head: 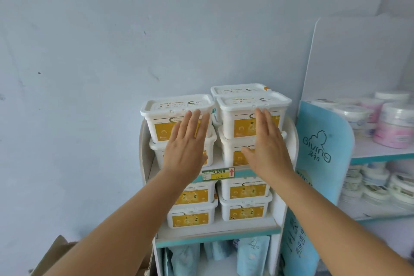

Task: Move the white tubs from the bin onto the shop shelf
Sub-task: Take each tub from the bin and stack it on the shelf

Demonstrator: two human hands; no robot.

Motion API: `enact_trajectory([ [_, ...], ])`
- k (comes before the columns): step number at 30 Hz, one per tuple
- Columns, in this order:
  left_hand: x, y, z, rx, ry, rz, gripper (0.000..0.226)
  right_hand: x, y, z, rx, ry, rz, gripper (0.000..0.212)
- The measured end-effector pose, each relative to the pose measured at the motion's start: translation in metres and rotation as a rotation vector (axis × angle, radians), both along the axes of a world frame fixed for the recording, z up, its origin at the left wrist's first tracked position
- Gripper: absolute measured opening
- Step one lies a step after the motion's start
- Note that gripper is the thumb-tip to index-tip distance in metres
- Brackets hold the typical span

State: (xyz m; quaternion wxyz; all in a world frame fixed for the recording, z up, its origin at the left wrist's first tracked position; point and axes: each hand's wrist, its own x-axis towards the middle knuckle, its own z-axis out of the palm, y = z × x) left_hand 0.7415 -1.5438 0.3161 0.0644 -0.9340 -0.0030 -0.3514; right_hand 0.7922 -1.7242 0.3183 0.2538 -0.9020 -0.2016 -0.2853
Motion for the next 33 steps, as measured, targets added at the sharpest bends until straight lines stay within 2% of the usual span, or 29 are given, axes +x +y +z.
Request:
enact_trajectory([
  [5, 0.022, -0.04, 0.007, 0.067, -0.02, -0.053, 0.09, 0.032, -0.05, -0.008, 0.007, 0.05, -0.061, 0.101],
  [16, 0.08, -0.085, 0.003, 0.211, -0.091, 0.061, 0.11, 0.094, -0.086, -0.001, -0.145, -0.06, 0.106, 0.122],
  [23, 0.087, -0.08, 0.002, 0.229, -0.089, 0.159, 0.116, 0.11, -0.079, -0.003, -0.146, -0.069, 0.149, 0.116],
  [33, 0.091, -0.09, 0.006, 0.208, -0.053, 0.221, 0.114, 0.128, -0.08, -0.003, -0.128, -0.116, 0.181, 0.115],
])
